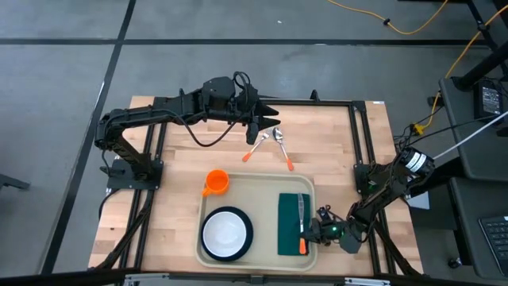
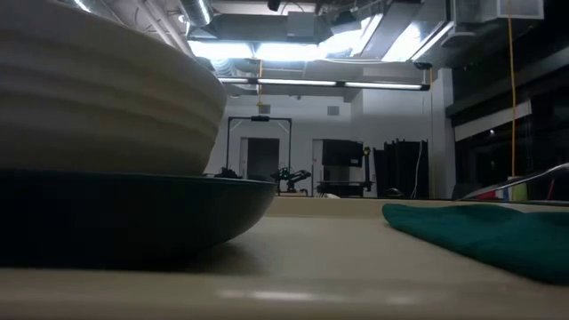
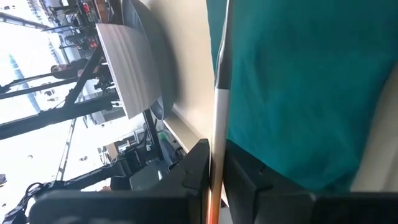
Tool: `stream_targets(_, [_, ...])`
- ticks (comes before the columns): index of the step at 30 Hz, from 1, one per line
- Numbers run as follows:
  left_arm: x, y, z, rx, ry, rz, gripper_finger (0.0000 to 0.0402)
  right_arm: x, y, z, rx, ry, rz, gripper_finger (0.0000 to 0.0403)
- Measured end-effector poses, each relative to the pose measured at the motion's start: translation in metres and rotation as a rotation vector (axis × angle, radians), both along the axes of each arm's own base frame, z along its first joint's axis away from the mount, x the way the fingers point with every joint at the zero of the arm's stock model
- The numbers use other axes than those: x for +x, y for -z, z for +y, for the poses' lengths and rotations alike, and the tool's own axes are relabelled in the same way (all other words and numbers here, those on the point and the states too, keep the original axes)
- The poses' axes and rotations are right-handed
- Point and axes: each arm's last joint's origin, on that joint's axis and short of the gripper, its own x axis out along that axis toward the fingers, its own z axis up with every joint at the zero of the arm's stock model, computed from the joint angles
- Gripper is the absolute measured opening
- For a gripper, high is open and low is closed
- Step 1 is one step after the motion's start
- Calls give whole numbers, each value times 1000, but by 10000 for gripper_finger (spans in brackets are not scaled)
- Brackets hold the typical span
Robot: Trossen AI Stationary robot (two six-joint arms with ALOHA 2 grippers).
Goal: Set up tray
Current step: Put the orange knife on the green napkin
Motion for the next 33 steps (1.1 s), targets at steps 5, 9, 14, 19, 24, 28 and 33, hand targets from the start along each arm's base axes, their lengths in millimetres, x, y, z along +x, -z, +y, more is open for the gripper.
stream_targets(5, [0, 0, 0, 11, 2, 0, 157, 0, -1, 0, 7, 5, -8, 46])
stream_targets(9, [0, 0, 0, 11, 2, 0, 157, 1, -2, 1, 20, 6, -19, 46])
stream_targets(14, [0, 0, 0, 11, 2, 0, 157, -1, -3, 3, 32, -4, -27, 49])
stream_targets(19, [0, 0, 0, 15, 3, 0, 157, -2, -4, 5, 40, -5, -36, 82])
stream_targets(24, [0, 0, 0, 17, 3, 0, 157, -2, -5, 5, 43, 0, -39, 130])
stream_targets(28, [0, 0, 0, 18, 3, 0, 157, -2, -5, 5, 51, 1, -42, 151])
stream_targets(33, [0, 0, 0, 19, 3, -3, 157, -2, -7, 6, 82, -13, -43, 155])
